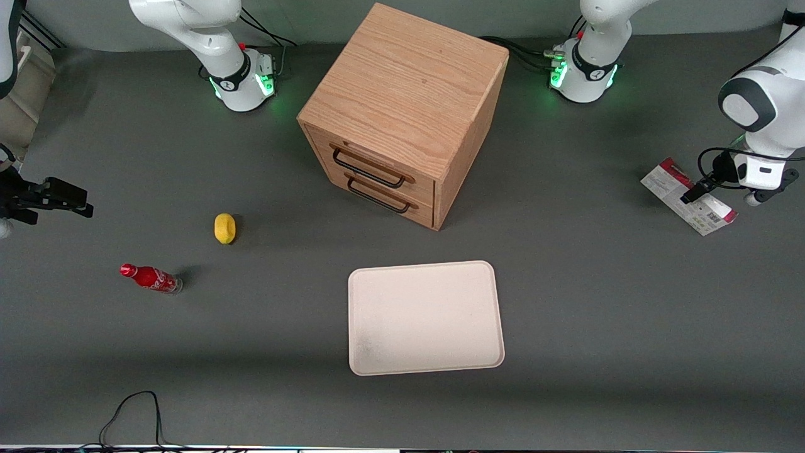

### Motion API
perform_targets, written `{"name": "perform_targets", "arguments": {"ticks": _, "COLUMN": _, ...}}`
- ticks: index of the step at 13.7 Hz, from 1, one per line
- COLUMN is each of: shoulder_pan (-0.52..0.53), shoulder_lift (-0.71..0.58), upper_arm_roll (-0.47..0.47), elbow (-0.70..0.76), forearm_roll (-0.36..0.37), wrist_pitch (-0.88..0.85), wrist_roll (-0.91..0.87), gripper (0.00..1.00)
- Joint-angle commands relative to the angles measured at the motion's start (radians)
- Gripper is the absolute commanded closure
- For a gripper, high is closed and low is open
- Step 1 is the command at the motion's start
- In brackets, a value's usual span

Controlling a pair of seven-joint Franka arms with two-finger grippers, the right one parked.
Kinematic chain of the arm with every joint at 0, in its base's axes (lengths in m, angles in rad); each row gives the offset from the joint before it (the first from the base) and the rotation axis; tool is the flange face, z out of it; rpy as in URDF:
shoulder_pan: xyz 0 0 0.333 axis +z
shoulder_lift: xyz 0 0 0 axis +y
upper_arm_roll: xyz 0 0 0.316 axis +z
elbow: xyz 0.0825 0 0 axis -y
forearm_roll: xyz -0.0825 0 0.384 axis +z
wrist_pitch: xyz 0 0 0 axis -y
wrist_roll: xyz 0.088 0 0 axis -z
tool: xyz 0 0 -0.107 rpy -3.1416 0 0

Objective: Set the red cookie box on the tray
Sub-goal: 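Close the left gripper on the cookie box's end and lift it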

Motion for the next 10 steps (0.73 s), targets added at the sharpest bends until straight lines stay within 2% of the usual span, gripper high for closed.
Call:
{"name": "perform_targets", "arguments": {"ticks": 1, "shoulder_pan": 0.008, "shoulder_lift": 0.023, "upper_arm_roll": -0.006, "elbow": 0.0, "forearm_roll": -0.015, "wrist_pitch": 0.032, "wrist_roll": -0.003, "gripper": 0.03}}
{"name": "perform_targets", "arguments": {"ticks": 2, "shoulder_pan": 0.009, "shoulder_lift": 0.023, "upper_arm_roll": -0.006, "elbow": 0.0, "forearm_roll": -0.015, "wrist_pitch": 0.026, "wrist_roll": 0.0, "gripper": 0.14}}
{"name": "perform_targets", "arguments": {"ticks": 6, "shoulder_pan": 0.011, "shoulder_lift": 0.011, "upper_arm_roll": -0.006, "elbow": 0.0, "forearm_roll": -0.016, "wrist_pitch": 0.014, "wrist_roll": -0.004, "gripper": 0.87}}
{"name": "perform_targets", "arguments": {"ticks": 7, "shoulder_pan": 0.011, "shoulder_lift": 0.011, "upper_arm_roll": -0.006, "elbow": 0.002, "forearm_roll": -0.016, "wrist_pitch": 0.002, "wrist_roll": -0.006, "gripper": 1.0}}
{"name": "perform_targets", "arguments": {"ticks": 10, "shoulder_pan": 0.008, "shoulder_lift": -0.003, "upper_arm_roll": -0.006, "elbow": 0.006, "forearm_roll": -0.016, "wrist_pitch": -0.01, "wrist_roll": -0.007, "gripper": 1.0}}
